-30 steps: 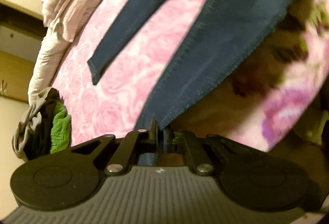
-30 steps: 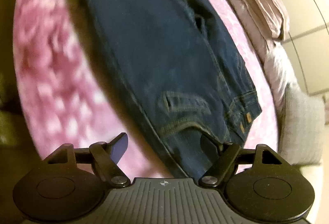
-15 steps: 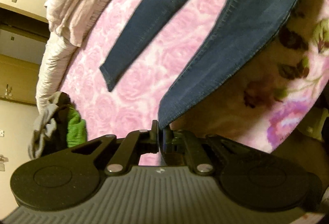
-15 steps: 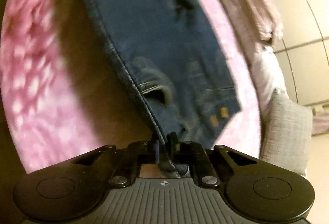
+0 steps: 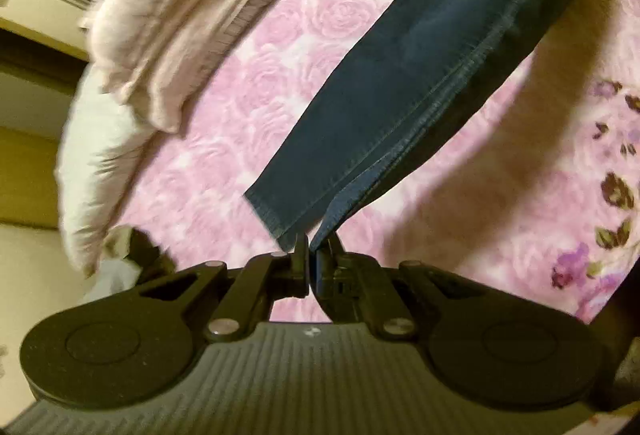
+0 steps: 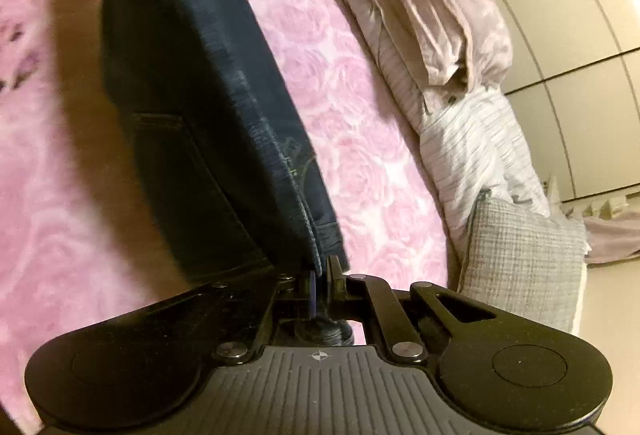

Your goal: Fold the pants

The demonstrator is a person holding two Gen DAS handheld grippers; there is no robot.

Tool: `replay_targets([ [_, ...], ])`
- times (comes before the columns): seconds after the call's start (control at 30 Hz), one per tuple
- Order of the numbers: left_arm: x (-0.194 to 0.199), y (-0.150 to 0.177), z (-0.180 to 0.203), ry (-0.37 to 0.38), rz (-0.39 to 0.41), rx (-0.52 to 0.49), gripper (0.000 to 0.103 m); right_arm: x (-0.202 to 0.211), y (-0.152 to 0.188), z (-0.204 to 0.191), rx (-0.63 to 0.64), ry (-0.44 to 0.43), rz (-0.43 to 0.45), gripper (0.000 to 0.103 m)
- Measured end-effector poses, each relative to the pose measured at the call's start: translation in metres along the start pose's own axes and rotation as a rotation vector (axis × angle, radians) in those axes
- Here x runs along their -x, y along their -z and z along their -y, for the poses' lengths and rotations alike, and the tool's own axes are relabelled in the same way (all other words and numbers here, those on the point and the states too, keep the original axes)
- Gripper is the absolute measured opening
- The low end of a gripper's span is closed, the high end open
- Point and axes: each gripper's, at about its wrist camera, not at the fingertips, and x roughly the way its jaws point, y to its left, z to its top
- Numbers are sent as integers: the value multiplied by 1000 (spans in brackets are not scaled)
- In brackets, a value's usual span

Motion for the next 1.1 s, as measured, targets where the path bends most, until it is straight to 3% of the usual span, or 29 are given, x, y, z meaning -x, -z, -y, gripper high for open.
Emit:
replay_targets([
  [0.2, -72, -41, -48, 163, -72, -82, 3, -68, -28, 43, 35, -110, -83, 0],
  [0.4, -147, -95, -76, 200, -118, -101, 3, -141, -43, 73, 16, -165, -135, 1],
  [0.43, -163, -105, -79, 183, -129, -100, 7, -156, -45, 75, 25, -172, -138, 3],
  [0.5, -190, -120, -85, 144, -158, -71, 12, -180, -46, 71, 47, -159, -136, 17],
  [0.53, -203, -126, -88, 132, -182, -55, 17, -193, -45, 68, 55, -131, -147, 39],
  [0.57, -213, -129, -90, 104, -192, -43, 21, -202, -44, 66, 53, -109, -165, 53],
  [0.6, -219, -132, -92, 86, -202, -36, 21, -210, -45, 68, 27, -103, -173, 53],
  [0.7, -220, -134, -91, 32, -211, -24, 21, -211, -45, 79, -106, -89, -150, 53],
  [0.87, -191, -116, -81, 20, -222, -4, 21, -185, -44, 88, -277, -87, -103, 53],
  [1.1, -156, -65, -49, -9, -225, 12, 27, -139, -41, 58, -587, -164, -51, 54],
])
